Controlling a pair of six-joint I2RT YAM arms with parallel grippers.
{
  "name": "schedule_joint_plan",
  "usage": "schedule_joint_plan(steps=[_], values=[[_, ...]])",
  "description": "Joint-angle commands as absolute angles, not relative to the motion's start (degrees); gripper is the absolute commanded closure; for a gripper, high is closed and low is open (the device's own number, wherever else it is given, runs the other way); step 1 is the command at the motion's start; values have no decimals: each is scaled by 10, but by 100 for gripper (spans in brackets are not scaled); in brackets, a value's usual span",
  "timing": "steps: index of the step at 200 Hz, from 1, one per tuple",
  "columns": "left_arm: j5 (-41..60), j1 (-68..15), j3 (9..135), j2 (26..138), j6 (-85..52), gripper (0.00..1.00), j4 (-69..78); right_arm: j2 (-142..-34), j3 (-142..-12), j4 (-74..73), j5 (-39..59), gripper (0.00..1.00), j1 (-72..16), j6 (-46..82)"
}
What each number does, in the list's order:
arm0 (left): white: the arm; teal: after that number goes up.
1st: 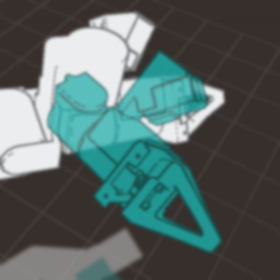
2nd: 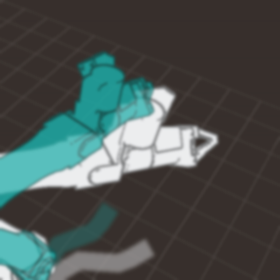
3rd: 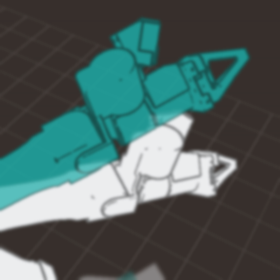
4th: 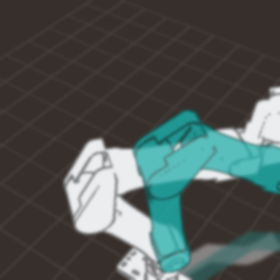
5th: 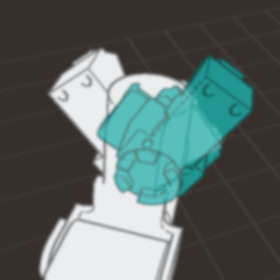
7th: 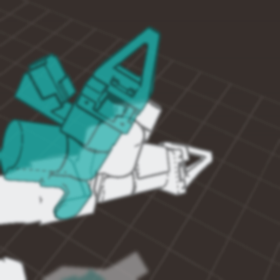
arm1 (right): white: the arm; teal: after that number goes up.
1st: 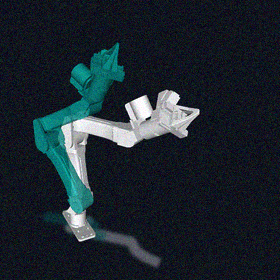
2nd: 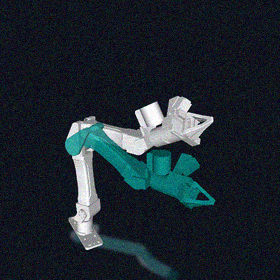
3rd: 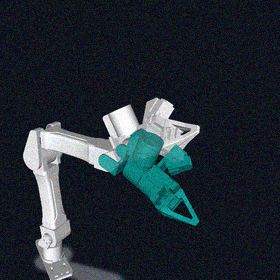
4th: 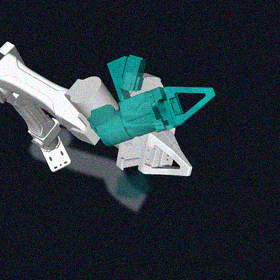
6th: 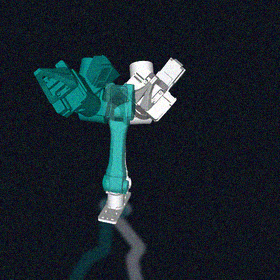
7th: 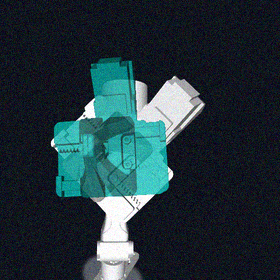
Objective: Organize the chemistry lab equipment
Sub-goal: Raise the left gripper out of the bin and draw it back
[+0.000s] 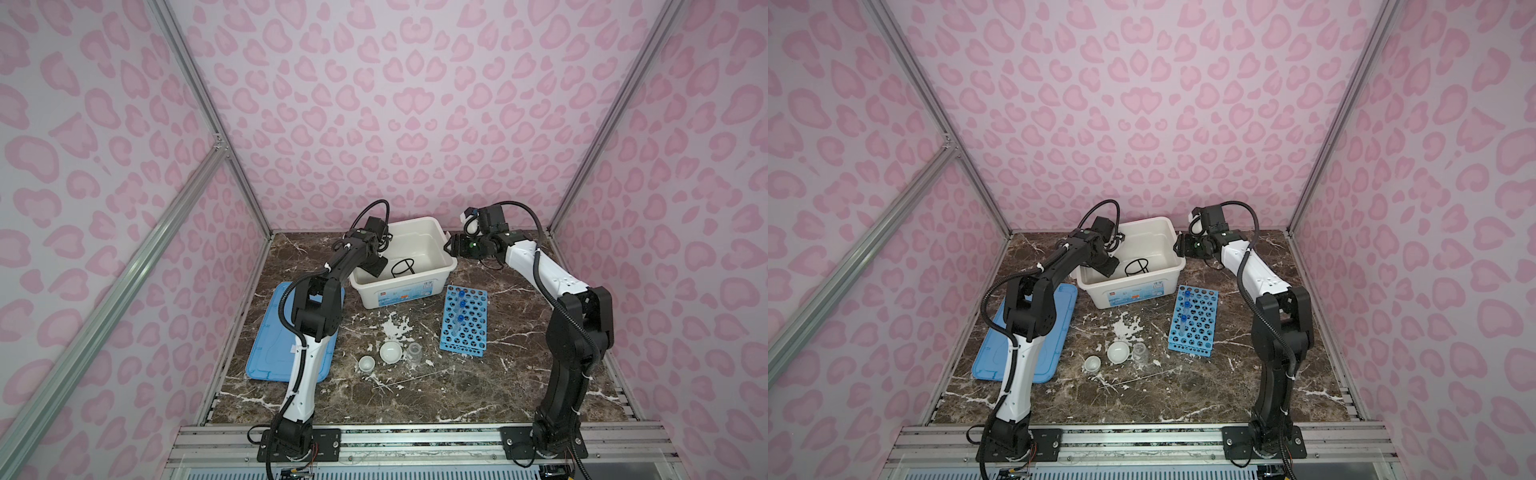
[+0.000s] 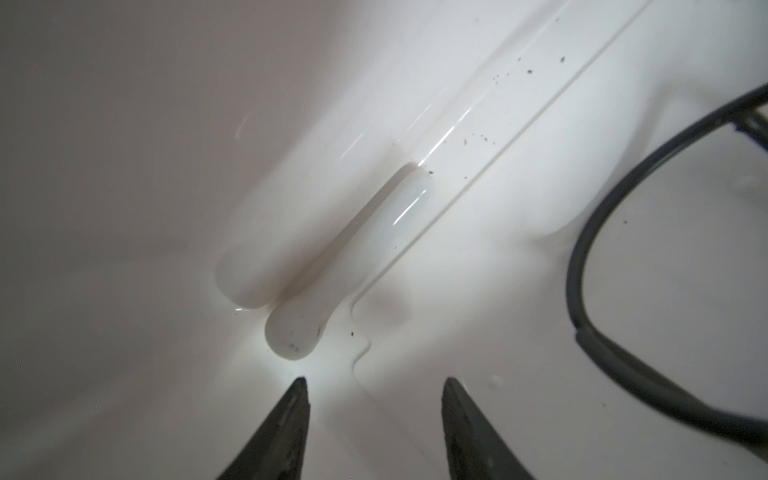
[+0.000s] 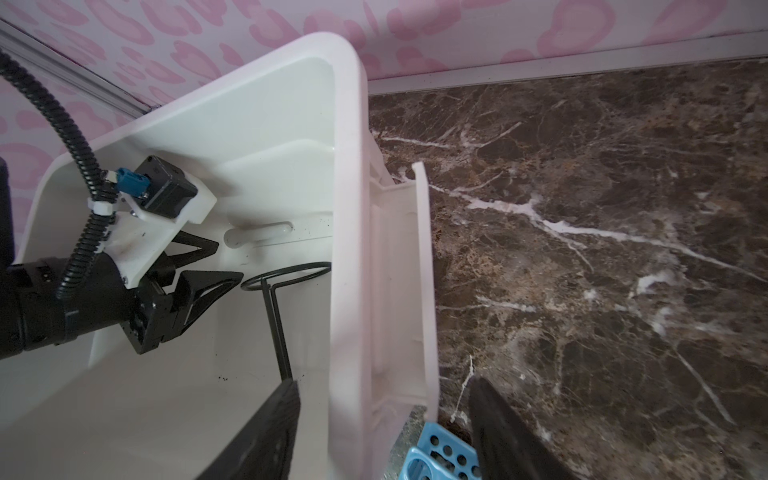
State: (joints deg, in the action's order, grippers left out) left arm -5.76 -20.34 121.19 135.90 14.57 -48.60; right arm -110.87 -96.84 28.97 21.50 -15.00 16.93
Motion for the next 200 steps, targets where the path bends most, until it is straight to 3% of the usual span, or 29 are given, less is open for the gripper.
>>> schedule_joint_plan(steps=[1, 70, 141, 200], values=[[-38, -203, 1214, 1335, 137, 44, -490, -1106, -964, 285, 219, 33, -150, 169], [-22, -206, 1213, 1303, 113, 29, -488, -1098, -957, 280, 216, 33, -150, 168], [0, -206, 1207, 1245, 82, 21, -481, -1093, -957, 279, 217, 33, -149, 167], [13, -207, 1101, 1139, 51, 14, -421, -1082, -951, 273, 215, 33, -145, 167]])
